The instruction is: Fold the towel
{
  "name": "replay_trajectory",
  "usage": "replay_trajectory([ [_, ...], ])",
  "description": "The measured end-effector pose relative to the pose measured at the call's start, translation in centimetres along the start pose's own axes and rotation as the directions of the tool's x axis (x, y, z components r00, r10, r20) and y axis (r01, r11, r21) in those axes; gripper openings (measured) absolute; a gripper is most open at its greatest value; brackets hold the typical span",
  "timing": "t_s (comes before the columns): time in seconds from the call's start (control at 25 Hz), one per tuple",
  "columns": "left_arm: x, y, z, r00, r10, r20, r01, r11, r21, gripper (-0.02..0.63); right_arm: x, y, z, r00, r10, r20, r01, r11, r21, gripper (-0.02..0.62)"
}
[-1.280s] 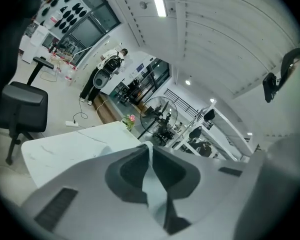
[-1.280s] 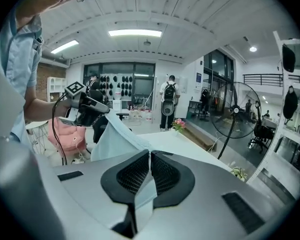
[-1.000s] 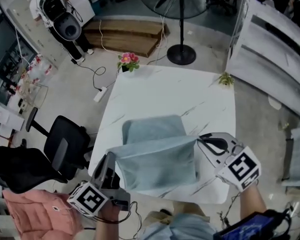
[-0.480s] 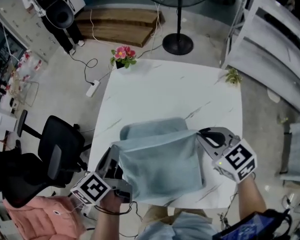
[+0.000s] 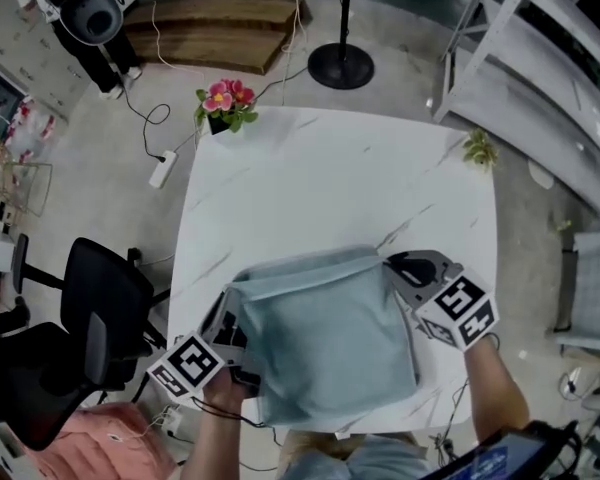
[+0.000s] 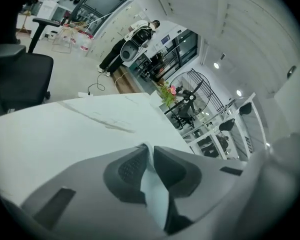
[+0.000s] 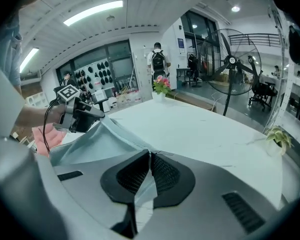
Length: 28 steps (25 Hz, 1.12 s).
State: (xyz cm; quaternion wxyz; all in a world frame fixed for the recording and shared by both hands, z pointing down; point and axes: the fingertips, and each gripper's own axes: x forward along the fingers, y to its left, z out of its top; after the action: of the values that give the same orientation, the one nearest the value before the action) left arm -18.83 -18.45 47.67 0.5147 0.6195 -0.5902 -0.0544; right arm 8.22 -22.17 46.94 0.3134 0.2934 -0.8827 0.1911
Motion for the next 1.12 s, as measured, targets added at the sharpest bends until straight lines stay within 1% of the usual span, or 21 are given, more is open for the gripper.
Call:
replay_trajectory([
  [0.04, 0.5, 0.0, 0.2, 1.000, -0.020, 0.000, 0.020, 1.000, -0.013, 0.061, 0.6, -0.3, -0.1, 1.000, -0.001, -0.004, 0.001, 1.000, 0.009, 0.032],
  [0.12, 1.4, -0.1, 0.4, 0.998, -0.060, 0.000, 0.060, 0.997, -0.045, 0.157, 1.7, -1.0, -0.2, 1.000, -0.007, -0.007, 0.007, 0.999, 0.032, 0.036],
  [0.16, 1.7, -0.1, 0.5, 0.997, -0.073, 0.000, 0.073, 0.996, -0.053, 0.182, 2.1, -1.3, -0.1, 1.000, -0.012, -0.002, 0.012, 0.999, 0.044, 0.041],
  [0.2, 2.0, -0.1, 0.7, 0.997, -0.080, 0.000, 0.080, 0.995, -0.051, 0.198, 2.5, -1.7, 0.1, 1.000, -0.016, 0.007, 0.016, 0.998, 0.058, 0.058],
  [0.28, 2.4, -0.2, 1.1, 0.996, -0.084, 0.004, 0.085, 0.995, -0.043, 0.219, 2.8, -2.3, 0.7, 0.999, -0.031, 0.035, 0.028, 0.996, 0.086, 0.120],
  [0.36, 2.3, -0.3, 1.5, 0.997, -0.077, 0.015, 0.078, 0.996, -0.033, 0.219, 2.8, -3.1, 1.4, 0.996, -0.068, 0.059, 0.062, 0.994, 0.091, 0.167],
  [0.44, 2.0, -0.3, 1.9, 0.998, -0.059, 0.024, 0.059, 0.998, -0.018, 0.213, 2.2, -3.7, 2.0, 0.990, -0.119, 0.076, 0.113, 0.991, 0.076, 0.166],
  [0.48, 1.6, -0.4, 2.0, 0.998, -0.053, 0.027, 0.053, 0.998, -0.015, 0.206, 1.9, -3.9, 2.2, 0.987, -0.137, 0.083, 0.131, 0.989, 0.068, 0.146],
  [0.52, 1.3, -0.4, 2.0, 0.998, -0.053, 0.030, 0.053, 0.998, -0.018, 0.193, 1.6, -3.8, 2.4, 0.986, -0.140, 0.086, 0.136, 0.989, 0.061, 0.103],
  [0.56, 1.0, -0.5, 1.8, 0.998, -0.059, 0.028, 0.060, 0.998, -0.028, 0.187, 1.4, -3.4, 2.3, 0.989, -0.125, 0.081, 0.121, 0.991, 0.056, 0.054],
  [0.6, 0.8, -0.7, 1.5, 0.997, -0.071, 0.021, 0.072, 0.996, -0.043, 0.181, 1.4, -2.8, 2.0, 0.993, -0.095, 0.067, 0.091, 0.995, 0.050, 0.021],
  [0.68, 0.5, -1.1, 0.3, 0.995, -0.102, -0.010, 0.101, 0.992, -0.072, 0.178, 2.1, -1.5, 0.7, 1.000, -0.029, 0.008, 0.029, 0.999, 0.021, 0.018],
  [0.76, 0.5, -1.2, -1.4, 0.991, -0.118, -0.063, 0.114, 0.991, -0.063, 0.176, 3.3, -0.8, -0.8, 0.998, -0.002, -0.062, 0.001, 1.000, -0.017, 0.018],
  [0.84, 0.6, -0.6, -3.0, 0.988, -0.111, -0.110, 0.108, 0.993, -0.037, 0.176, 4.6, -1.0, -1.7, 0.995, -0.014, -0.102, 0.010, 0.999, -0.039, 0.018],
  [0.88, 0.7, -0.1, -3.5, 0.988, -0.101, -0.120, 0.098, 0.995, -0.029, 0.176, 5.2, -1.2, -1.9, 0.993, -0.030, -0.111, 0.024, 0.998, -0.050, 0.018],
  [0.92, 0.7, 0.4, -3.6, 0.989, -0.091, -0.120, 0.089, 0.996, -0.025, 0.175, 5.7, -1.5, -2.0, 0.992, -0.045, -0.118, 0.038, 0.997, -0.062, 0.018],
  [0.96, 0.8, 0.6, -3.5, 0.990, -0.088, -0.112, 0.085, 0.996, -0.025, 0.143, 6.0, -1.6, -2.1, 0.991, -0.056, -0.122, 0.048, 0.996, -0.071, 0.018],
  [1.04, 1.0, 0.6, -2.7, 0.991, -0.095, -0.092, 0.093, 0.995, -0.019, 0.144, 6.4, -1.7, -1.9, 0.991, -0.067, -0.117, 0.058, 0.995, -0.078, 0.018],
  [1.12, 0.6, -0.1, -1.5, 0.990, -0.114, -0.077, 0.115, 0.993, 0.009, 0.155, 6.0, -1.5, -1.0, 0.994, -0.062, -0.091, 0.055, 0.996, -0.072, 0.026],
])
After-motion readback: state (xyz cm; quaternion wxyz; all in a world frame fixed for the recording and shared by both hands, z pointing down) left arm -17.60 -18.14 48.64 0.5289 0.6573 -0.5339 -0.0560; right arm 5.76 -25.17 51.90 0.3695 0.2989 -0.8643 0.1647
